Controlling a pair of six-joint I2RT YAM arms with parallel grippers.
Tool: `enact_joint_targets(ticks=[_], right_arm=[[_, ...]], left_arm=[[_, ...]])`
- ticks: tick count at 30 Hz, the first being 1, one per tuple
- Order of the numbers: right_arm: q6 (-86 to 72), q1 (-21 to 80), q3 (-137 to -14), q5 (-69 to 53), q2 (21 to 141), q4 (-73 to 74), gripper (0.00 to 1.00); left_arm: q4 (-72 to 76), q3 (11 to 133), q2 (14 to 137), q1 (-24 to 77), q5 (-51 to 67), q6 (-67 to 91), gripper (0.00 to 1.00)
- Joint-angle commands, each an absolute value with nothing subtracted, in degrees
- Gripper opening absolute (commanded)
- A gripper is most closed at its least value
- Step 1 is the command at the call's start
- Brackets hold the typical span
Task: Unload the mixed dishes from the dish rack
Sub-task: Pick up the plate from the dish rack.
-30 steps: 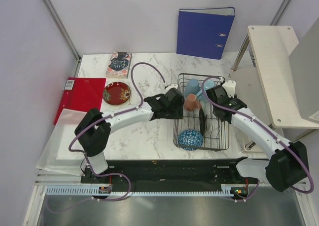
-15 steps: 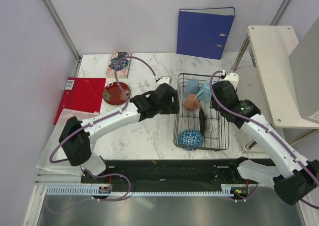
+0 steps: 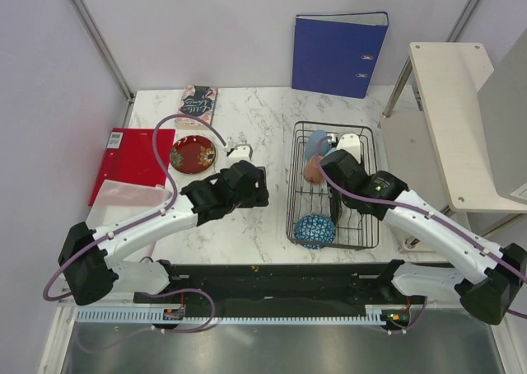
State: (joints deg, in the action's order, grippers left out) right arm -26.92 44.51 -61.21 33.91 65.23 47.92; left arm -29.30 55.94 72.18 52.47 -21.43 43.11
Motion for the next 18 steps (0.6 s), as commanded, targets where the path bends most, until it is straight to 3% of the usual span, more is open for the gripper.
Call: enact_joint_targets(ticks=[1,15,18], right_arm=[[-28.2,45.7,-60.5,37.6,67.1,49.4,0.53],[-28.8,46.4,-55.9,38.5,72.6,46.6,0.52],[-28.9,46.4,-55.6,38.7,73.0,46.1,0.47]], left_arm=[[-28.8,54.2,70.0,52.4,-23.2,46.1,0.77],[-28.8,51.5,69.9,52.5,-22.7,47.2,0.77],[-28.8,51.2,69.9,52.4,-22.7,47.4,0.76]])
